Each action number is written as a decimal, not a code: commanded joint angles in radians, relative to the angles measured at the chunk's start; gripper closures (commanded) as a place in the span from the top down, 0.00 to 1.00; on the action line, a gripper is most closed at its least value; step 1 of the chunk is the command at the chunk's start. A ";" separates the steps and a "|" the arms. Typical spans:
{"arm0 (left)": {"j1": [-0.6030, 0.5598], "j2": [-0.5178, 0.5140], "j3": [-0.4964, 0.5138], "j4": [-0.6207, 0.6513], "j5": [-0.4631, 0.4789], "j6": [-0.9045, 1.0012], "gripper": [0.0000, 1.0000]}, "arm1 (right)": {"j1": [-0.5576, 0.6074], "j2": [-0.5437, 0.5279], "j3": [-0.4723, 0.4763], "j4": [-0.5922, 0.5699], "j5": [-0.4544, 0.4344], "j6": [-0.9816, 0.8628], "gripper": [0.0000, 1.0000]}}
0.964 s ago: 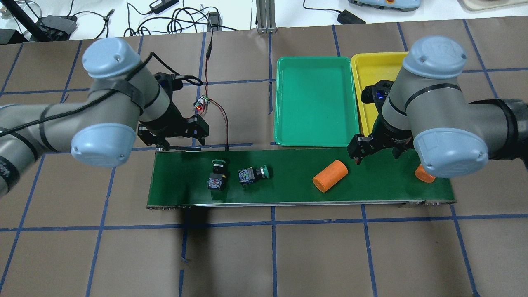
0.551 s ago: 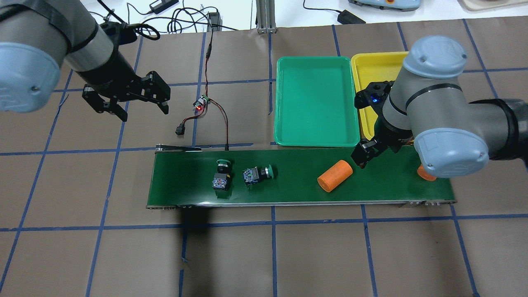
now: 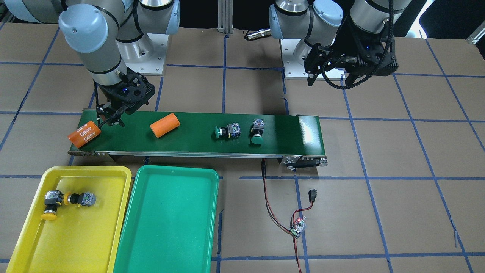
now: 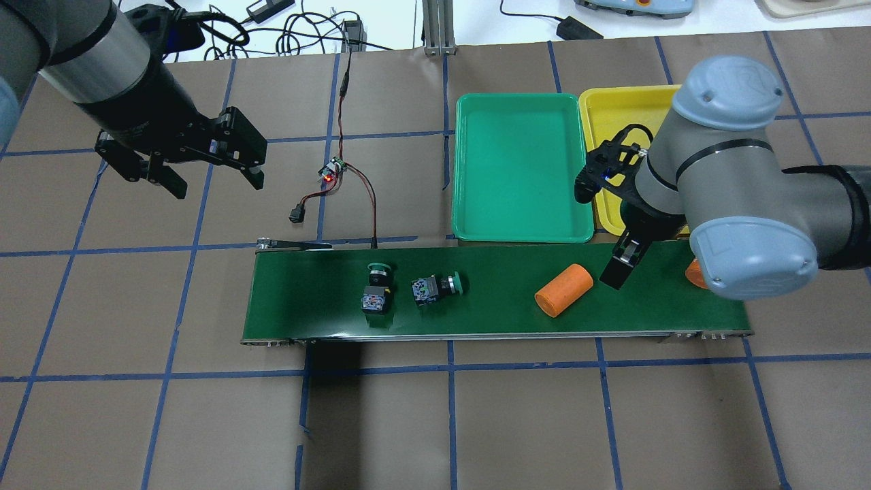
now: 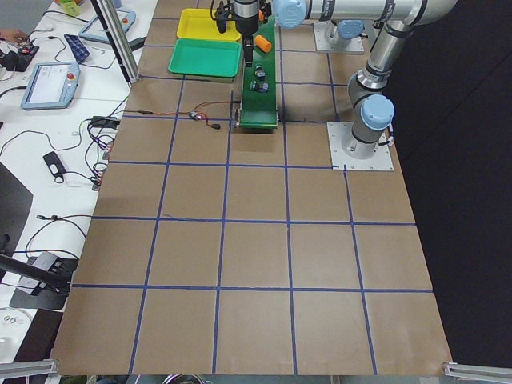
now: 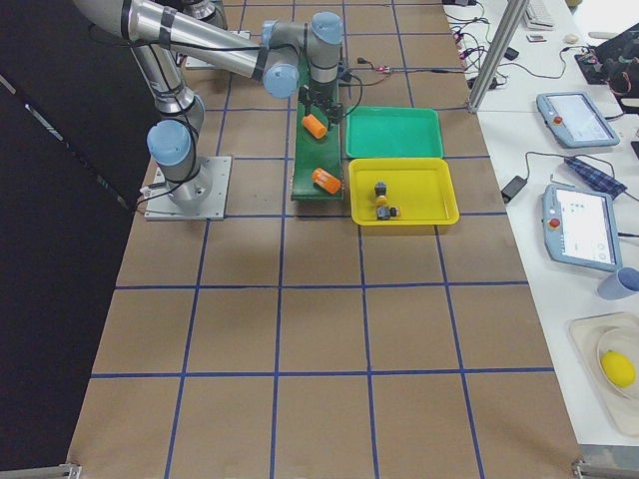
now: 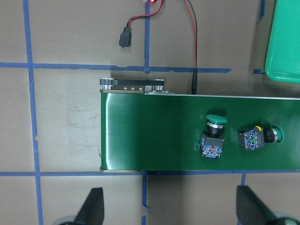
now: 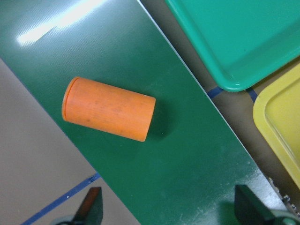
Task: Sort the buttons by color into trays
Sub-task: 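Raise the left gripper away from the belt while right hovers at belt end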
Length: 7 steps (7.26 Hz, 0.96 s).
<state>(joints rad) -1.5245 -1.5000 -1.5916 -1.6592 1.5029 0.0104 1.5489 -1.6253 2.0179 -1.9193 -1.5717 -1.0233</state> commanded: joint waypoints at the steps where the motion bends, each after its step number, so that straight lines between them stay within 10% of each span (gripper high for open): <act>1: -0.006 -0.003 0.002 0.002 0.023 0.014 1.00 | -0.001 -0.002 0.002 -0.033 0.004 -0.278 1.00; 7: 0.003 -0.005 0.009 0.065 0.025 0.243 1.00 | -0.003 -0.001 0.022 -0.033 0.039 -0.586 1.00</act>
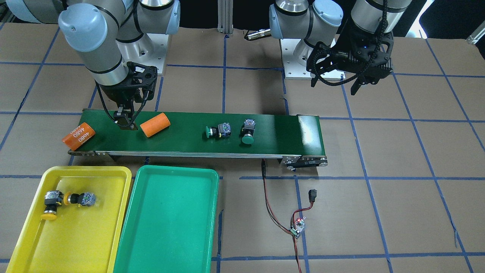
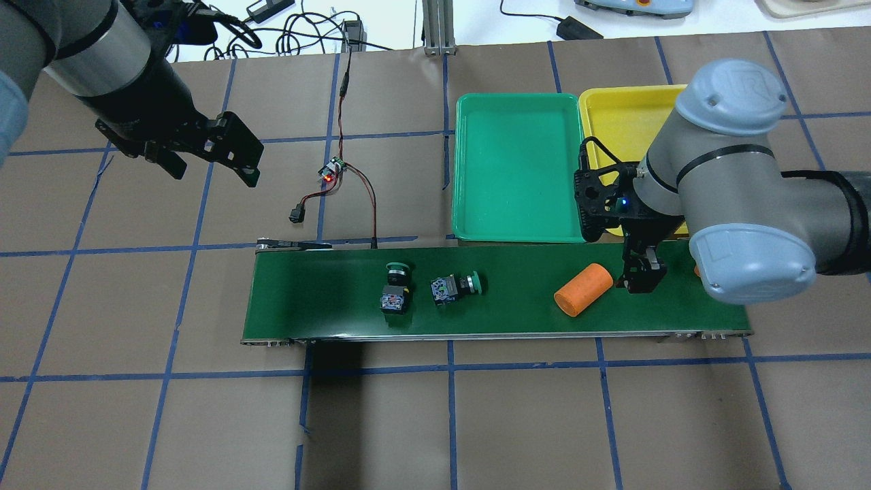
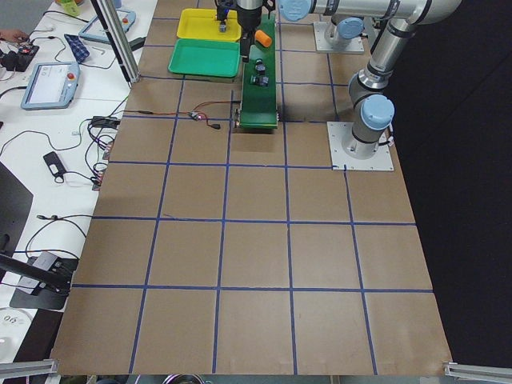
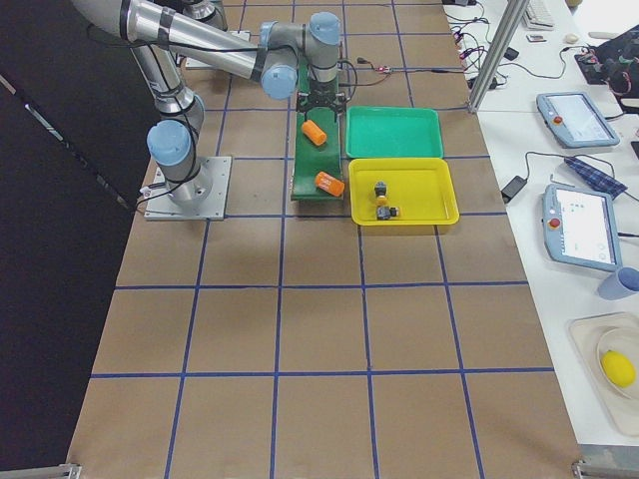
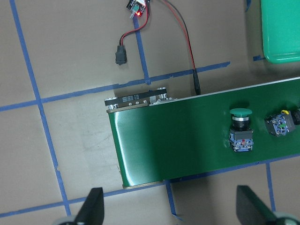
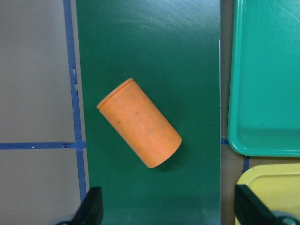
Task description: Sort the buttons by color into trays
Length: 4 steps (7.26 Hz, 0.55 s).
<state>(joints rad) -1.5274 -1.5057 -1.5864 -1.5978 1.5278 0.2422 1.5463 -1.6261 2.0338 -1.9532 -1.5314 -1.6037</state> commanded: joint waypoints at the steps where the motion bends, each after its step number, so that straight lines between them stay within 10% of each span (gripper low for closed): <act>1: 0.006 0.008 -0.003 0.004 -0.001 0.011 1.00 | 0.000 -0.001 0.019 0.000 -0.004 -0.010 1.00; 4: 0.006 0.016 -0.015 0.004 -0.001 0.011 1.00 | 0.000 -0.001 0.043 -0.004 -0.012 -0.009 1.00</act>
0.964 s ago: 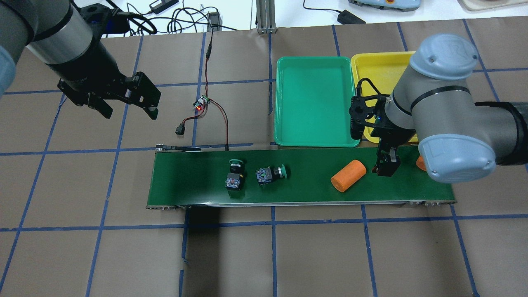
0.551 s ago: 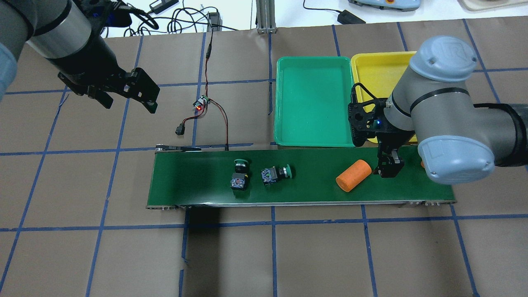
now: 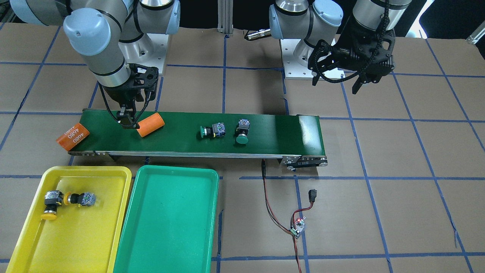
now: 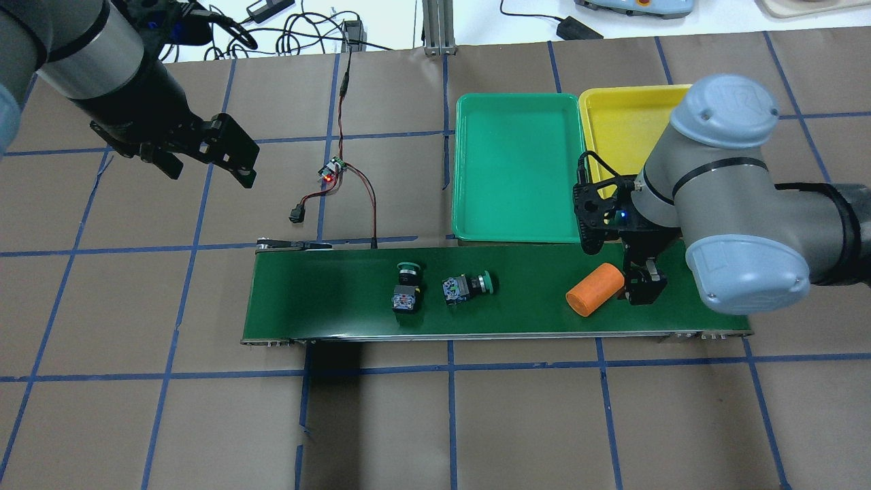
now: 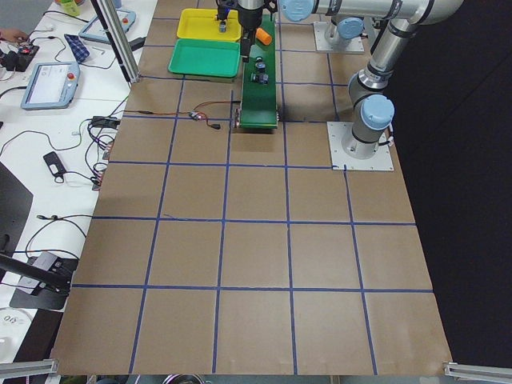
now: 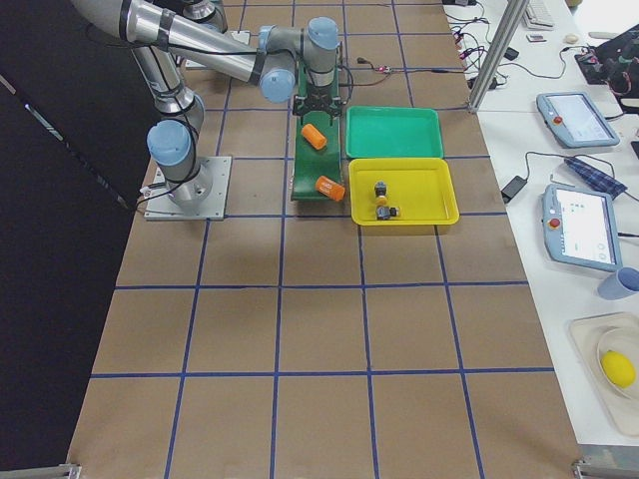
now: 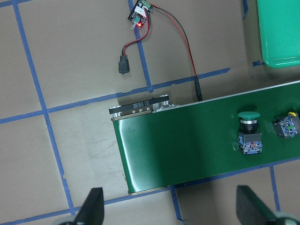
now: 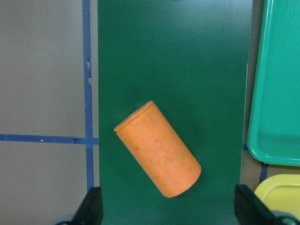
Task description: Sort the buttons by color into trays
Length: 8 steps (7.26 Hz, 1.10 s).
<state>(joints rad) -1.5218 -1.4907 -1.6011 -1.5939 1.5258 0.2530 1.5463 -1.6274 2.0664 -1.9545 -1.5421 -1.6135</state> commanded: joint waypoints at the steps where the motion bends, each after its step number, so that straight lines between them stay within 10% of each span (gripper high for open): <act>1: 0.000 0.012 -0.006 -0.001 0.005 0.000 1.00 | 0.000 0.000 0.014 -0.006 -0.001 0.001 1.00; 8: 0.000 0.006 0.012 -0.003 -0.009 -0.004 1.00 | 0.000 0.000 0.014 -0.006 0.000 0.003 1.00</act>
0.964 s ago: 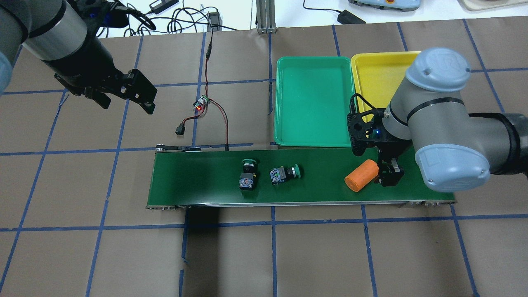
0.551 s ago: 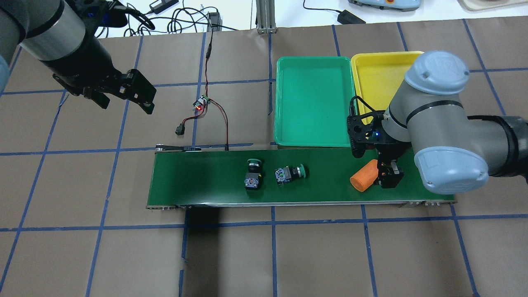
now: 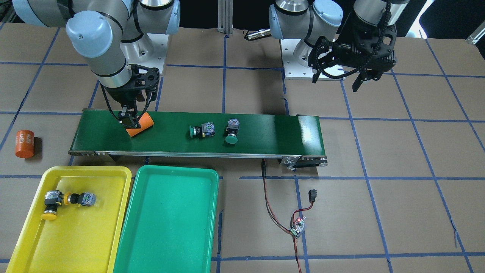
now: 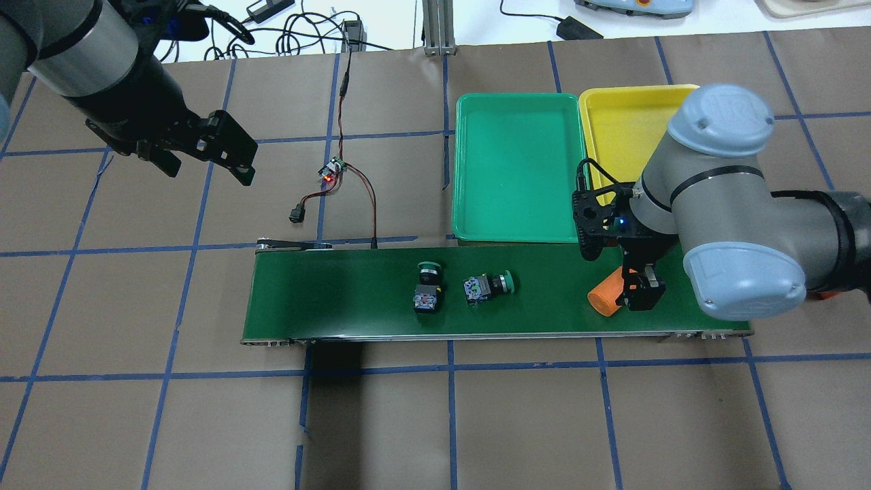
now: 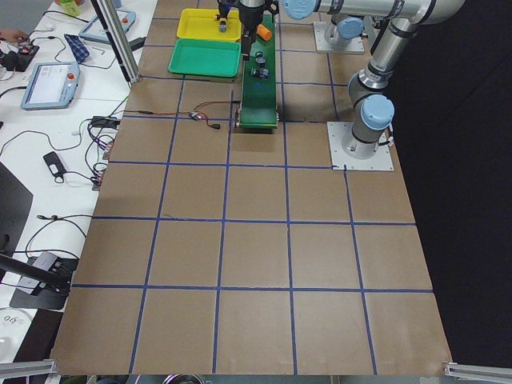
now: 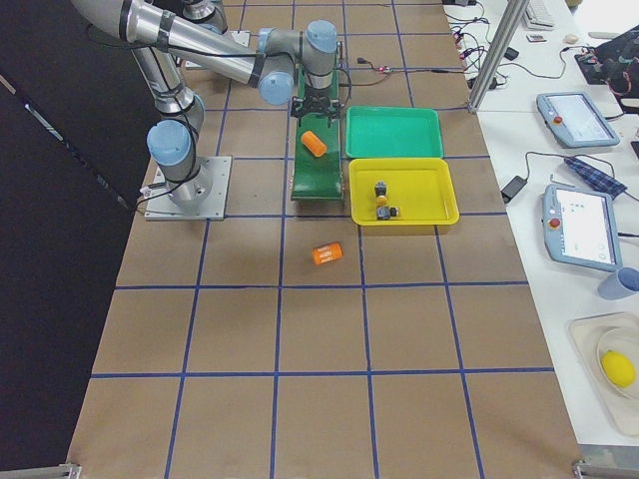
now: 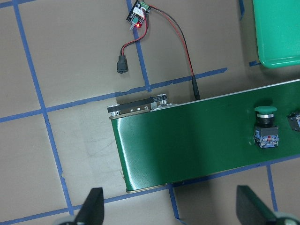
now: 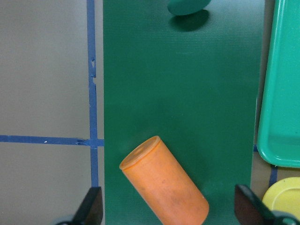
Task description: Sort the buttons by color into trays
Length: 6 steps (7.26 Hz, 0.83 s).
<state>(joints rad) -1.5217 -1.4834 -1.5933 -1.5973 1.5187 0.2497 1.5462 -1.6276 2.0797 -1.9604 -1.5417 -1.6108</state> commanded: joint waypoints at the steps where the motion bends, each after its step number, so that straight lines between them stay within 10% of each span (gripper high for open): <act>1: 0.002 -0.004 0.007 0.002 -0.002 -0.001 1.00 | 0.000 0.000 -0.001 0.000 0.000 0.000 1.00; 6: 0.000 -0.008 0.007 0.025 0.002 -0.006 1.00 | 0.000 0.000 0.000 0.000 0.000 0.000 1.00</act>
<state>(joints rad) -1.5201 -1.4864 -1.5854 -1.5878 1.5218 0.2462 1.5463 -1.6275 2.0800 -1.9604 -1.5417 -1.6107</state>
